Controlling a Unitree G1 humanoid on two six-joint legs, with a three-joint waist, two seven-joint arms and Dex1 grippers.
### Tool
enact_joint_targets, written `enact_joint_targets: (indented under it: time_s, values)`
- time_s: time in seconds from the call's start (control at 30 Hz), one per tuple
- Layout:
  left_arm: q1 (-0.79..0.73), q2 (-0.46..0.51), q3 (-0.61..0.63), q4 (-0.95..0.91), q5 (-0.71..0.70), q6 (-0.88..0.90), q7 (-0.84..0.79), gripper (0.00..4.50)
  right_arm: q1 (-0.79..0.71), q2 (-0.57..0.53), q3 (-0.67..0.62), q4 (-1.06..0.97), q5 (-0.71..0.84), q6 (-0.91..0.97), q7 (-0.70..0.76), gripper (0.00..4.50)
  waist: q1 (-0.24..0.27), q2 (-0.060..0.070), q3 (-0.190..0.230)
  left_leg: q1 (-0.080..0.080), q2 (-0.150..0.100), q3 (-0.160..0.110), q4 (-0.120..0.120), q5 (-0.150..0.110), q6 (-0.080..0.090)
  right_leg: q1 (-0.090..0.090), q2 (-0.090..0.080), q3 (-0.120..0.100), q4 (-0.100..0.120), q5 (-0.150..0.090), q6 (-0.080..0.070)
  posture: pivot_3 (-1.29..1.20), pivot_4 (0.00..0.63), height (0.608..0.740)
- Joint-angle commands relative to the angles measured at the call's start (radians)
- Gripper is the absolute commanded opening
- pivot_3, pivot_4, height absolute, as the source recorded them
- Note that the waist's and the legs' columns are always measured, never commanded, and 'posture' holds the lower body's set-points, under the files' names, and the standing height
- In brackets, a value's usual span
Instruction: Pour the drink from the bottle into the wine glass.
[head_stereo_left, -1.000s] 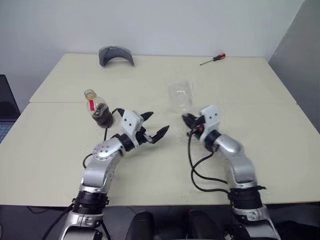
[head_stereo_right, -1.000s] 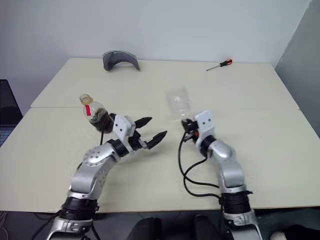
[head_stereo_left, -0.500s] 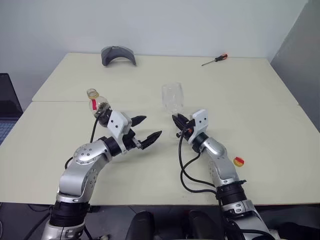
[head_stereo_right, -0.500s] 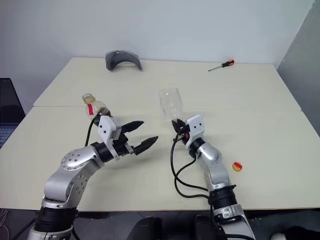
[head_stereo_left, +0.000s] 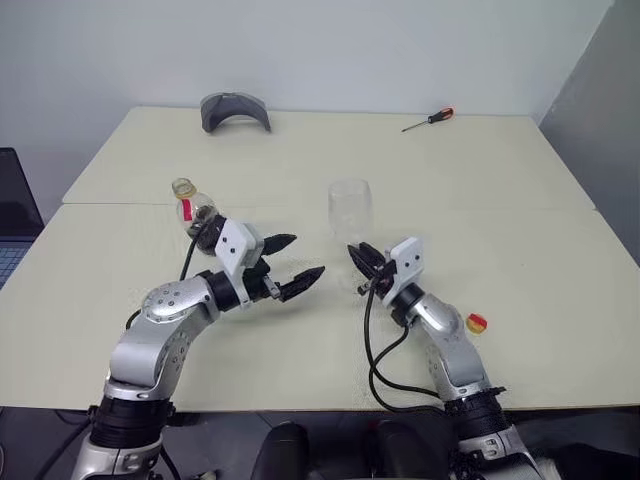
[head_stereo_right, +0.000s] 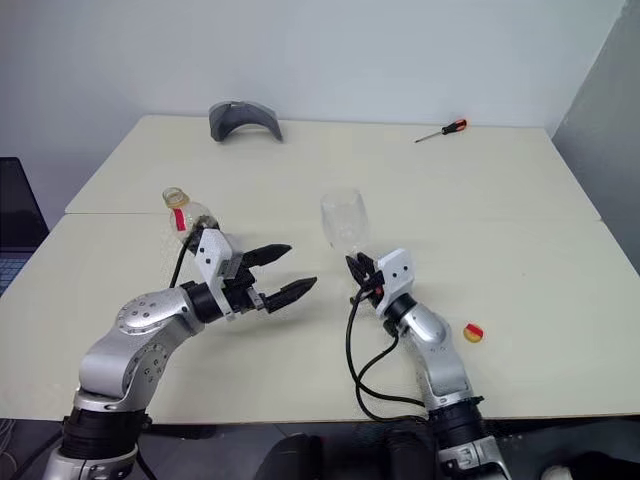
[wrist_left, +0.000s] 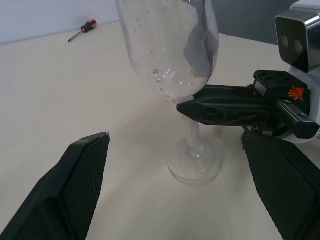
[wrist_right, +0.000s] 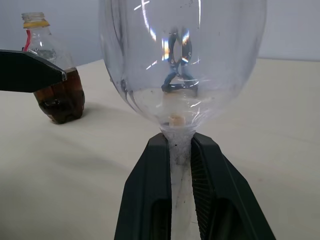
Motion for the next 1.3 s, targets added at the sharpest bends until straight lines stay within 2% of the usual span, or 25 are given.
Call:
enact_joint_targets:
  time_s: [0.03, 0.5, 0.53, 0.57, 0.67, 0.87, 1.3]
  values:
    - [-0.020, 0.013, 0.004, -0.046, -0.015, -0.001, -0.008, 4.50, 0.025, -0.010, 0.016, -0.051, 0.021, 0.019, 0.015, 0.28, 0.000, 0.000, 0.000, 0.000, 0.000, 0.000, 0.000, 0.000, 0.000, 0.000, 0.000, 0.000, 0.000, 0.000, 0.000, 0.00, 0.150, 0.740]
    - [-0.020, 0.035, -0.016, -0.062, -0.018, 0.014, -0.040, 4.50, 0.052, -0.054, 0.040, -0.077, 0.027, 0.032, 0.036, 0.28, 0.000, 0.000, 0.000, 0.000, 0.000, 0.000, 0.000, 0.000, 0.000, 0.000, 0.000, 0.000, 0.000, 0.000, 0.000, 0.00, 0.150, 0.740]
    - [-0.020, 0.036, -0.017, -0.062, -0.018, 0.011, -0.043, 4.50, 0.053, -0.056, 0.041, -0.078, 0.029, 0.031, 0.036, 0.99, 0.000, 0.000, 0.000, 0.000, 0.000, 0.000, 0.000, 0.000, 0.000, 0.000, 0.000, 0.000, 0.000, 0.000, 0.000, 0.00, 0.150, 0.740]
    - [-0.019, 0.037, -0.019, -0.061, -0.018, 0.010, -0.045, 4.50, 0.054, -0.058, 0.042, -0.079, 0.030, 0.031, 0.036, 1.19, 0.000, 0.000, 0.000, 0.000, 0.000, 0.000, 0.000, 0.000, 0.000, 0.000, 0.000, 0.000, 0.000, 0.000, 0.000, 0.00, 0.150, 0.740]
    - [-0.013, 0.035, -0.020, -0.059, -0.018, -0.002, -0.057, 4.50, 0.059, -0.062, 0.044, -0.087, 0.036, 0.036, 0.038, 2.18, 0.000, 0.000, 0.000, 0.000, 0.000, 0.000, 0.000, 0.000, 0.000, 0.000, 0.000, 0.000, 0.000, 0.000, 0.000, 0.00, 0.150, 0.740]
    - [-0.003, 0.032, -0.022, -0.061, -0.010, -0.021, -0.069, 4.50, 0.060, -0.070, 0.047, -0.092, 0.035, 0.037, 0.043, 4.40, 0.000, 0.000, 0.000, 0.000, 0.000, 0.000, 0.000, 0.000, 0.000, 0.000, 0.000, 0.000, 0.000, 0.000, 0.000, 0.00, 0.150, 0.740]
    - [-0.002, 0.028, -0.037, -0.057, 0.003, -0.059, -0.067, 4.50, 0.060, -0.087, 0.030, -0.064, 0.011, 0.038, 0.006, 4.46, 0.000, 0.000, 0.000, 0.000, 0.000, 0.000, 0.000, 0.000, 0.000, 0.000, 0.000, 0.000, 0.000, 0.000, 0.000, 0.00, 0.150, 0.740]
